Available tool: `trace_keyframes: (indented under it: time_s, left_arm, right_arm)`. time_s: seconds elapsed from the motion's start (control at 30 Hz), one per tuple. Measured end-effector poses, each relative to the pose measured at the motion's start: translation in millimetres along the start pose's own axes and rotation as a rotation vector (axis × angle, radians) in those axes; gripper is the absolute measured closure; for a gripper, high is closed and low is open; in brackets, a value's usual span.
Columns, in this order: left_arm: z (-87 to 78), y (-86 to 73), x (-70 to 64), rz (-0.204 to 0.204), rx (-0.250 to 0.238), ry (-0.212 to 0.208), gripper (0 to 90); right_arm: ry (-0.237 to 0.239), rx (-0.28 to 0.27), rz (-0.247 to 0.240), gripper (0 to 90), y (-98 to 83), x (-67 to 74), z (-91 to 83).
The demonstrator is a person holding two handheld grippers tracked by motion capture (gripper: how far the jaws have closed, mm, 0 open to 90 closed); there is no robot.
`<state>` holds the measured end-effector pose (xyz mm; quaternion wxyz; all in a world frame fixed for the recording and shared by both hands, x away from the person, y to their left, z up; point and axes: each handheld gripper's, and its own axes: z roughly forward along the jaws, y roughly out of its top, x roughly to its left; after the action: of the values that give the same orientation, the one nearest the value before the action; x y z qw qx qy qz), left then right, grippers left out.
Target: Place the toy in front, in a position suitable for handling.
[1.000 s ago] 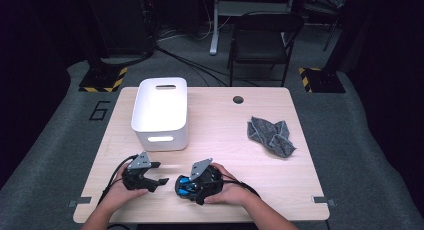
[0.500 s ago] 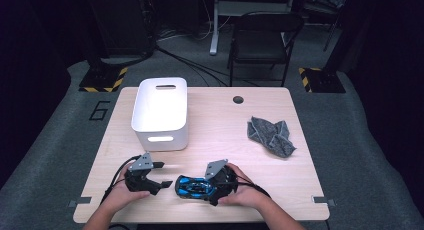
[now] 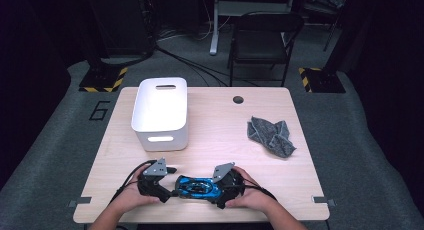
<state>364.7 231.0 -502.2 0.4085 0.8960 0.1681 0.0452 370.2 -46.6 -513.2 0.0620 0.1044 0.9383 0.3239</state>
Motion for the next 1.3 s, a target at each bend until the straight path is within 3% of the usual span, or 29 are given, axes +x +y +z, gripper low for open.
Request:
trace_keyframes:
  time_s: [0.13, 0.43, 0.57, 0.93, 1.23, 1.3]
  left_arm:
    - [13.6, 1.3, -5.3, 0.035, 0.041, -0.008, 15.9]
    - [22.4, 2.0, -7.2, 0.061, 0.055, -0.016, 15.9]
    - [27.5, 0.5, -7.2, 0.099, 0.089, 0.0, 16.6]
    - [27.8, 2.9, -2.5, 0.084, 0.086, -0.024, 20.2]
    - [33.8, 5.5, 5.1, 0.056, 0.046, -0.061, 21.1]
    - [34.2, 3.9, 6.0, 0.069, 0.042, -0.063, 21.0]
  right_arm:
    - [0.01, -0.016, -0.005, 13.6, -3.3, -1.3, 1.0]
    - [0.051, -0.039, 0.001, 20.1, -5.6, -3.1, 1.3]
    - [0.051, -0.038, -0.04, 23.4, -2.8, -1.9, 1.0]
    - [0.056, -0.019, -0.131, 24.3, 0.3, -9.1, -1.4]
    - [0.08, -0.034, -0.116, 24.2, -6.6, -23.1, -3.6]
    - [0.091, -0.04, -0.11, 24.2, -7.2, -24.0, -2.9]
